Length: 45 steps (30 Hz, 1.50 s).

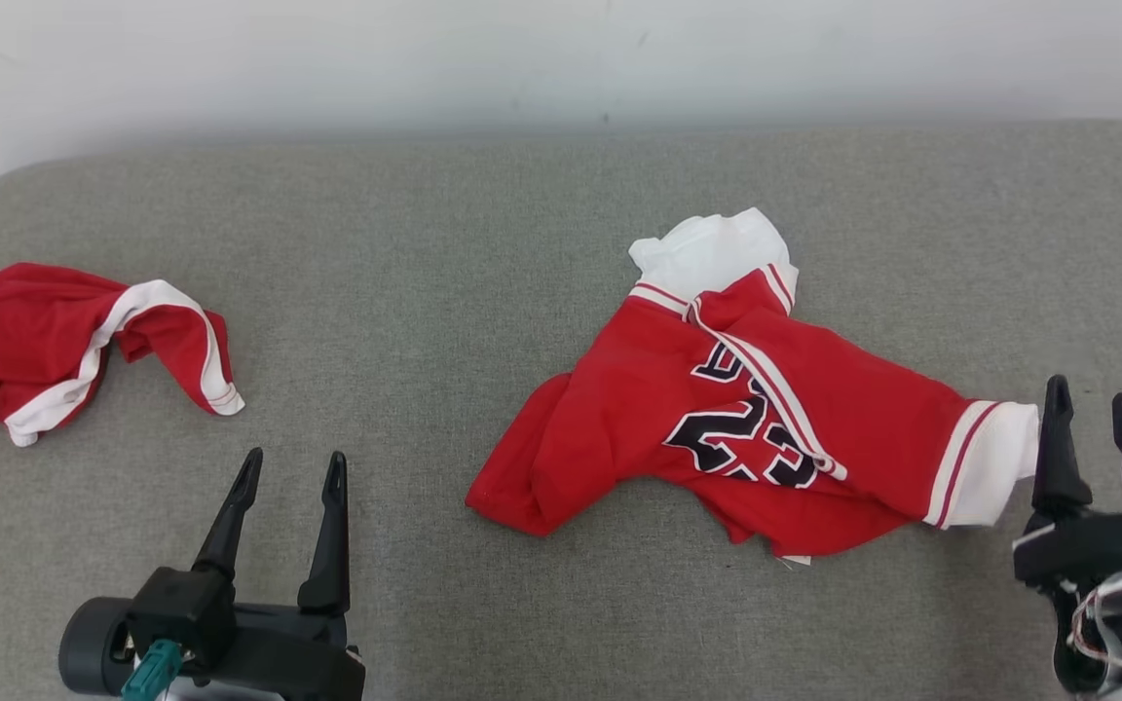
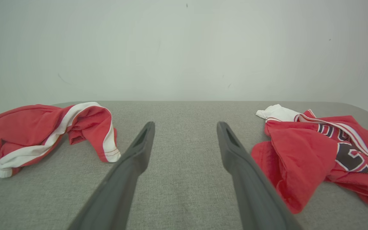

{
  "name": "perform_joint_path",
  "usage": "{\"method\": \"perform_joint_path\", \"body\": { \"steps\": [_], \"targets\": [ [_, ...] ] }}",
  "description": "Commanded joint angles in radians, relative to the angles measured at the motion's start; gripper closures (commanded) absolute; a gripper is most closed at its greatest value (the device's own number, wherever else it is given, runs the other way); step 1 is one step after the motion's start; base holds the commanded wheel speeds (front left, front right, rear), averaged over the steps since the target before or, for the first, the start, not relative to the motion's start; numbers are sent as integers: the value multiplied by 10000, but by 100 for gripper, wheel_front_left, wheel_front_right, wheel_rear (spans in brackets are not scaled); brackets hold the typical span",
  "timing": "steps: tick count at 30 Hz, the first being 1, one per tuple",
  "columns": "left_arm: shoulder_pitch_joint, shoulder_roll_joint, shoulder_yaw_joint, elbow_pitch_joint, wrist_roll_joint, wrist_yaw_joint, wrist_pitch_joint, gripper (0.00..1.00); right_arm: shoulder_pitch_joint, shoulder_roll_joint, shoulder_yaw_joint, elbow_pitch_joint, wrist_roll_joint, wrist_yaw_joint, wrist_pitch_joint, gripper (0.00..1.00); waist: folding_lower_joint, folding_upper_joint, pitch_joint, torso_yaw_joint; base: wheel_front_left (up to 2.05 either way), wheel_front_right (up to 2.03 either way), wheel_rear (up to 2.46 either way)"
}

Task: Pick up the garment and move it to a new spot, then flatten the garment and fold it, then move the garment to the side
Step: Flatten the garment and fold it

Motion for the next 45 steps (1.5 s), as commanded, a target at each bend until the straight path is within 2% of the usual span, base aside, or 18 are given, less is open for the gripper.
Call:
{"method": "perform_joint_path", "body": {
  "steps": [1, 11, 15, 25, 36, 39, 45],
  "targets": [
    [116, 44, 41, -38, 116, 41, -48, 0, 299, -17, 52, -204, -217, -3, -17, 0, 0, -1, -110, -15, 0, 0, 0],
    [606, 67, 367, -384, 97, 231, -48, 0, 2017, 281, 1283, -3665, -1553, -3, -17, 0, 0, -1, -638, -182, 0, 0, 0],
    [840, 162, 566, -546, 83, 226, -49, 0, 2630, 342, 1890, -4566, -2003, -3, -16, 0, 0, -1, -918, -241, 0, 0, 0],
    [1194, 260, 751, -430, 193, 211, -49, 0, 3954, 507, 2752, -5152, -2821, -3, -17, 0, 0, -1, -1235, -454, 0, 0, 0],
    [1195, 156, 834, -180, 268, 204, -49, 0, 4150, 571, 2774, -5186, -2795, -3, -18, 0, 0, -1, -1206, -605, 0, 0, 0],
    [1015, 149, 464, 10, 379, -70, 23, 0, 4067, 573, 2765, -5231, -2729, -3, -18, 0, 0, -1, -1133, -574, 0, 0, 0],
    [170, -40, -1172, 759, 617, -1364, 1070, 0, 3799, 575, 2939, -5243, -2586, -3, -17, 0, 0, -1, -776, -649, 0, 0, 0]
  ]
}}
